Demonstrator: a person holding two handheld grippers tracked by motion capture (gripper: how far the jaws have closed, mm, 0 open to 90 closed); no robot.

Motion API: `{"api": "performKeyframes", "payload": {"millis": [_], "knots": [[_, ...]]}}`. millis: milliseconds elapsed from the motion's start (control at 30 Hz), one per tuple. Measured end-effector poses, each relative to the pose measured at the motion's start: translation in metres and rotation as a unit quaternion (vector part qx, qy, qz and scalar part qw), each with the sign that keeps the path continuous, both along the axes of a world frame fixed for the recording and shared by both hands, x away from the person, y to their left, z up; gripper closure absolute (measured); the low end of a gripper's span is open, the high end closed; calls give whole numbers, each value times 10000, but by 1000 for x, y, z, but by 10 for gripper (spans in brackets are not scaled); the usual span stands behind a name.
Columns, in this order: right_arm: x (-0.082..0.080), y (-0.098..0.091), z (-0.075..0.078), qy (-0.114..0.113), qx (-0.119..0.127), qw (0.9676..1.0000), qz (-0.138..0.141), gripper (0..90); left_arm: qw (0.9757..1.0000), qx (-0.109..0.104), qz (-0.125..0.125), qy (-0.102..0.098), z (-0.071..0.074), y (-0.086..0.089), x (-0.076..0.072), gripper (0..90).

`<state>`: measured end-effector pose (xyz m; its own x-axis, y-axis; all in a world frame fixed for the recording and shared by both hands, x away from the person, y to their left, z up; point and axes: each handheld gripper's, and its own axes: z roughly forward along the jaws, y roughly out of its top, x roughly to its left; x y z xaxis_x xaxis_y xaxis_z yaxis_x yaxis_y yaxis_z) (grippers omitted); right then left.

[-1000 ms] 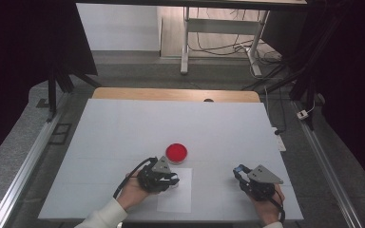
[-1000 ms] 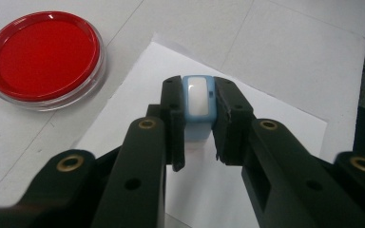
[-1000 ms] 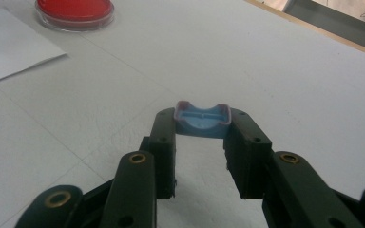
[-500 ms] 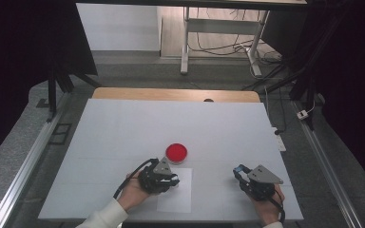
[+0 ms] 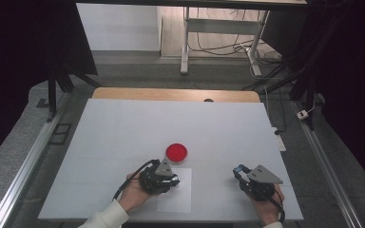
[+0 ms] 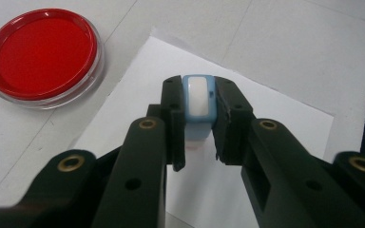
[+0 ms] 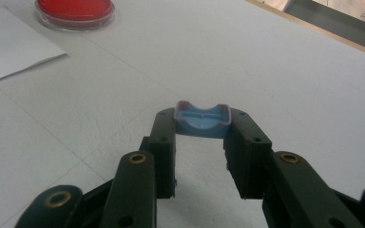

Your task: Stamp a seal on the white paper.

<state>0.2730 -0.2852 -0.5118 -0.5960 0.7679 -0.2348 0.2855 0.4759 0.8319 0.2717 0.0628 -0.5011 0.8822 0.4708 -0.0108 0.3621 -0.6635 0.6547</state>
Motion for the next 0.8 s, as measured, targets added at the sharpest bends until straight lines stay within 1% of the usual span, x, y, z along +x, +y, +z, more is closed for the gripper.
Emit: {"api": "performKeyframes", "payload": {"millis": [100,400,600,667,800], "knots": [[0,0,0,-2,8,10000,4,651,9999,104,-14,-18,1,-2,0,760],[0,0,0,3,-4,10000,4,650,9997,231,3,21,0,-4,0,761],[0,1,0,-1,-9,10000,14,651,9993,361,28,-91,0,-8,-3,762],[0,1,0,-15,-3,10000,18,650,9993,373,40,-89,0,-9,-3,763],[0,2,0,-12,-9,10000,25,650,9993,358,52,-20,1,-8,-2,763]]}}
